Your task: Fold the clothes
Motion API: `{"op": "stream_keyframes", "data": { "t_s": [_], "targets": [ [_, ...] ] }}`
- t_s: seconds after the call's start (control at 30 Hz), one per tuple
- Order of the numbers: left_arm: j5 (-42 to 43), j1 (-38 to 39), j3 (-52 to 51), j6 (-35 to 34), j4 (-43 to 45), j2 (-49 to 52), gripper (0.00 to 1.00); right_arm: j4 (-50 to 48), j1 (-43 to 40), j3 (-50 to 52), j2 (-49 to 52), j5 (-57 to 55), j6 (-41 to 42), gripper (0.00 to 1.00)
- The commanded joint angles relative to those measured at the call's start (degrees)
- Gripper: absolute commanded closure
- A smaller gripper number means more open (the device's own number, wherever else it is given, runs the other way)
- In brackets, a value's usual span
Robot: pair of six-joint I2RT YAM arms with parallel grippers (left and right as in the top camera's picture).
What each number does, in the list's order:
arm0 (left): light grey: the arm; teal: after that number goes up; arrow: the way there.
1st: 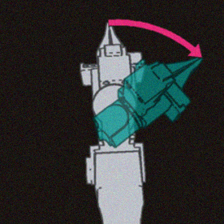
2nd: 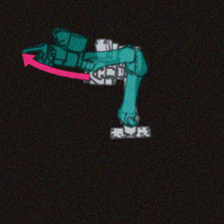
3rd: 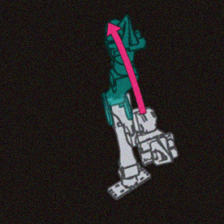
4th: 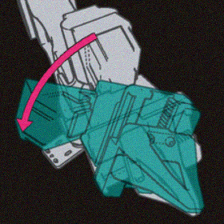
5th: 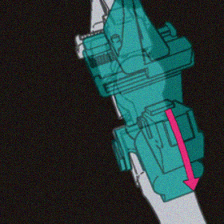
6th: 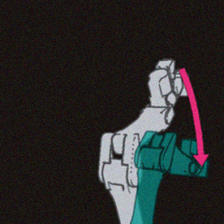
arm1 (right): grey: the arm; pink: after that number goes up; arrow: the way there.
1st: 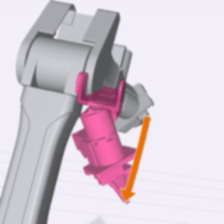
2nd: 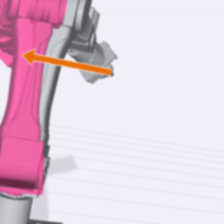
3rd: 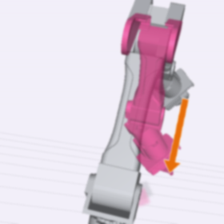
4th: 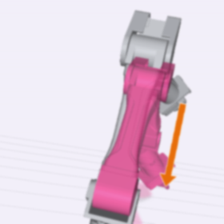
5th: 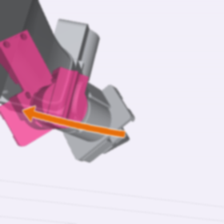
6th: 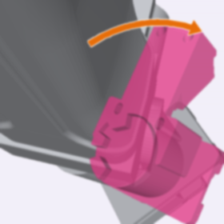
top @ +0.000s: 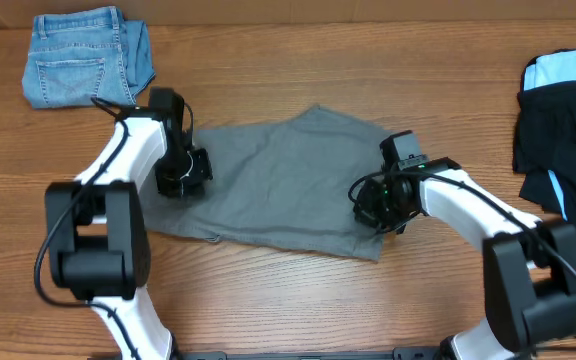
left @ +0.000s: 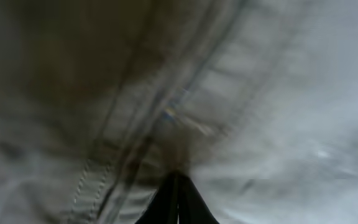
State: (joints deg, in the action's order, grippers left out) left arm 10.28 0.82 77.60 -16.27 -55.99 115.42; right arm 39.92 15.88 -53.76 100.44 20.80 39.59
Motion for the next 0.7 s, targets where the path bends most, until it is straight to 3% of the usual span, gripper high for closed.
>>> {"op": "stream_keyframes", "data": {
  "t_s": [0.0, 0.4, 0.67],
  "targets": [
    [-3.2, -1.6, 0.1, 0.7, -0.7, 3.0, 0.95, 1.4, -0.2, 0.9, 3.3, 1.5, 1.2, 0.96],
    [-8.9, -5.6, 0.1, -6.5, -8.6, 6.7, 0.96, 5.1, -9.3, 0.6, 3.6, -5.4, 0.5, 0.96],
    [-2.2, -6.0, 0.1, -8.4, -13.0, 6.7, 0.96, -0.2, -15.4, -2.0, 3.6, -6.2, -2.6, 0.96]
  ]
}}
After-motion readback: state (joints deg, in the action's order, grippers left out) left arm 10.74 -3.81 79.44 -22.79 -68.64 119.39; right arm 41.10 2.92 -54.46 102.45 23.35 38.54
